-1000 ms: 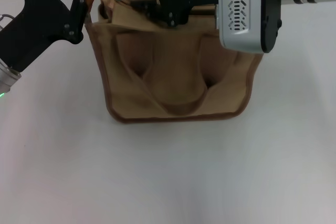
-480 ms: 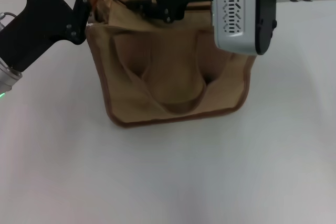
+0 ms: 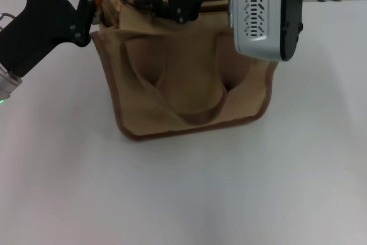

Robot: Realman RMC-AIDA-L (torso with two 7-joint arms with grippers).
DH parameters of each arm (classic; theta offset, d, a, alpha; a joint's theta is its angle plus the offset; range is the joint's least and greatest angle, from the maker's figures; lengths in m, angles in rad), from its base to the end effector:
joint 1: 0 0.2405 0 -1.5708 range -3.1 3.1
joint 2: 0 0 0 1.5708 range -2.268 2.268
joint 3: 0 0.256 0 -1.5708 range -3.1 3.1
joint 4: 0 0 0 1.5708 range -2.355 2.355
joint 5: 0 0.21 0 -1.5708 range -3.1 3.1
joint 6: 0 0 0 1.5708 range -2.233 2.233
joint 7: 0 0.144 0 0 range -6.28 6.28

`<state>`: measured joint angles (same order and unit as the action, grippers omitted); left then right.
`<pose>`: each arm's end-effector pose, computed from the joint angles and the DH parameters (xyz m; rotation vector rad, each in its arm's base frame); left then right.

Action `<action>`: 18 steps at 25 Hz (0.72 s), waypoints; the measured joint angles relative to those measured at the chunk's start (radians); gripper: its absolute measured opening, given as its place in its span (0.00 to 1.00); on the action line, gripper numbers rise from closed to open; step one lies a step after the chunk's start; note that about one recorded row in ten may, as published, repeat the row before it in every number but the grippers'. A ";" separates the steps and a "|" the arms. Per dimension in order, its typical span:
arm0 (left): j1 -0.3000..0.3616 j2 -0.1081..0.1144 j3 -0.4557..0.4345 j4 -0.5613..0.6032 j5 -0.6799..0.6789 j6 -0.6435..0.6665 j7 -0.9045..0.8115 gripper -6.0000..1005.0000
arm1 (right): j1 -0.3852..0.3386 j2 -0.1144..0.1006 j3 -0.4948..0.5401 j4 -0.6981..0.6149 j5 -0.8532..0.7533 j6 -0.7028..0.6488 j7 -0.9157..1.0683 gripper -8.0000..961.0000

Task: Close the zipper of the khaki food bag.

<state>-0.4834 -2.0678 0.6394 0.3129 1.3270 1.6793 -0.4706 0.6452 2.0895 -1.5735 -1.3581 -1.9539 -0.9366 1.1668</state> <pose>-0.2538 0.3216 0.0279 -2.0120 0.1090 -1.0886 0.0395 0.3792 -0.0324 -2.3977 -1.0392 0.1784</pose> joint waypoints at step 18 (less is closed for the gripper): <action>0.001 -0.001 -0.014 -0.003 0.002 0.005 -0.016 0.03 | -0.026 -0.001 0.001 -0.035 0.004 -0.002 -0.007 0.45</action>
<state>-0.4823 -2.0693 0.6253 0.3098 1.3290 1.6848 -0.4862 0.6194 2.0887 -1.5723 -1.3934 -1.9495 -0.9382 1.1595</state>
